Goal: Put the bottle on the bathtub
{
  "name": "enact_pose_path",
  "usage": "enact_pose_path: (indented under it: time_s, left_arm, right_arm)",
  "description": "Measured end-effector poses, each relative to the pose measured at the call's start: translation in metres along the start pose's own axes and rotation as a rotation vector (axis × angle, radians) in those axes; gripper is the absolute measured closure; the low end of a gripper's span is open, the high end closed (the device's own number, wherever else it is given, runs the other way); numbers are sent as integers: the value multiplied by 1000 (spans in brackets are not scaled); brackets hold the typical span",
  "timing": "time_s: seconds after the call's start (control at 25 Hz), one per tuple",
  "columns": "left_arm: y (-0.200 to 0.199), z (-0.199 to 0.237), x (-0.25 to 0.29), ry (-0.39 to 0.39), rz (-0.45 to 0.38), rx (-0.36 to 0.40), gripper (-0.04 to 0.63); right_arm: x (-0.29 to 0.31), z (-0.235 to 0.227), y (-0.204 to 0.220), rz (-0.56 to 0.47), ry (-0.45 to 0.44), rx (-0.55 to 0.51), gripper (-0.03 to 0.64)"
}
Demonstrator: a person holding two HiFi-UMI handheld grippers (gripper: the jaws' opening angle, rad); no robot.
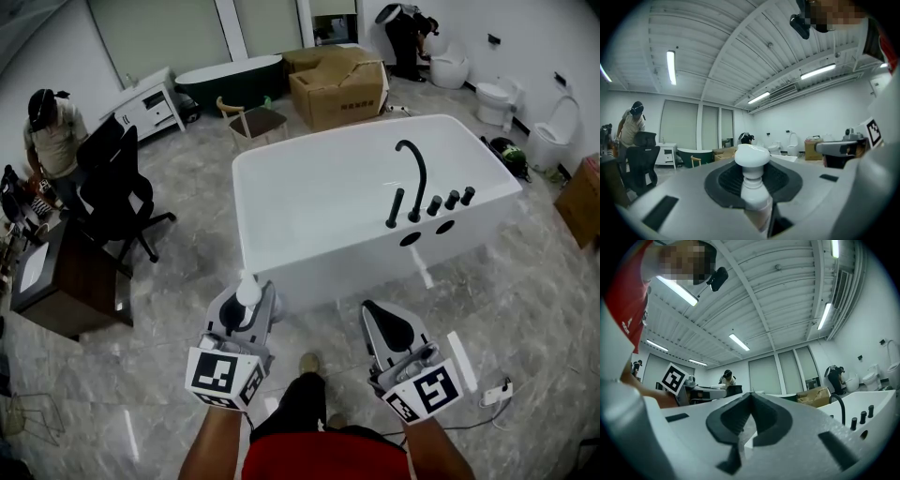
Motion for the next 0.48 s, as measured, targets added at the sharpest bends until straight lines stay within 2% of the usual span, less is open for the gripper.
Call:
enact_pose_path:
  time_s: [0.16, 0.48]
  left_arm:
    - [34, 12, 54, 3, 17, -6, 505]
    - [110, 39, 168, 55, 74, 4, 505]
  right_arm:
    - [19, -30, 22, 52, 13, 1, 613]
    - [76, -103, 65, 135, 105, 41, 612]
Point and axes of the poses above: the fingertips, and each gripper's own axes: x forward along the fingers, z to its left, y out of its underside, the point moved 5 cm from there along -x, backward along the fingers, and after that the axes turned 14 degrees about -y, right-handed, at the moved point
